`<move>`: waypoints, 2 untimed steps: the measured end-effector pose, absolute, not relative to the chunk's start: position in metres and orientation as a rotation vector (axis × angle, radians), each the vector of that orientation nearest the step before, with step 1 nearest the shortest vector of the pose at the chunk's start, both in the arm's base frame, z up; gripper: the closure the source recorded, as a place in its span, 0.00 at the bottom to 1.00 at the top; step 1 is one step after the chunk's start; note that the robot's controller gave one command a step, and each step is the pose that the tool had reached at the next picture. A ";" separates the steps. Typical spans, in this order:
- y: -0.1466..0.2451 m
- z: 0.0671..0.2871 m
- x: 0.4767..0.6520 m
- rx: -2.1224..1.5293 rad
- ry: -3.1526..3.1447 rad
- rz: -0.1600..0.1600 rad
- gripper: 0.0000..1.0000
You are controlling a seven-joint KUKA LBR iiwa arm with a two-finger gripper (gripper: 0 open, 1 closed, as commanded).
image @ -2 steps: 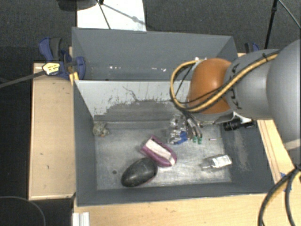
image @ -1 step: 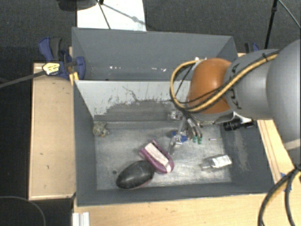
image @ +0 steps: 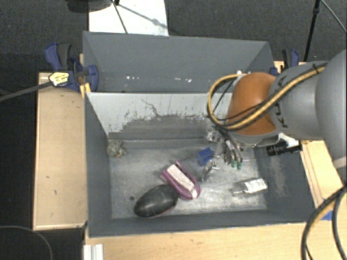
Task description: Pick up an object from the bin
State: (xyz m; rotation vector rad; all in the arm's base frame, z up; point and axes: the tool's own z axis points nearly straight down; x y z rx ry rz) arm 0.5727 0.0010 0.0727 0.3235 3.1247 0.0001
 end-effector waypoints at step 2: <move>-0.052 0.280 0.551 0.212 3.123 -0.002 1.00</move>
Offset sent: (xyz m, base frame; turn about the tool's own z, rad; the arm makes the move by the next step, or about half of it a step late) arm 0.0000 0.0000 0.0000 0.0000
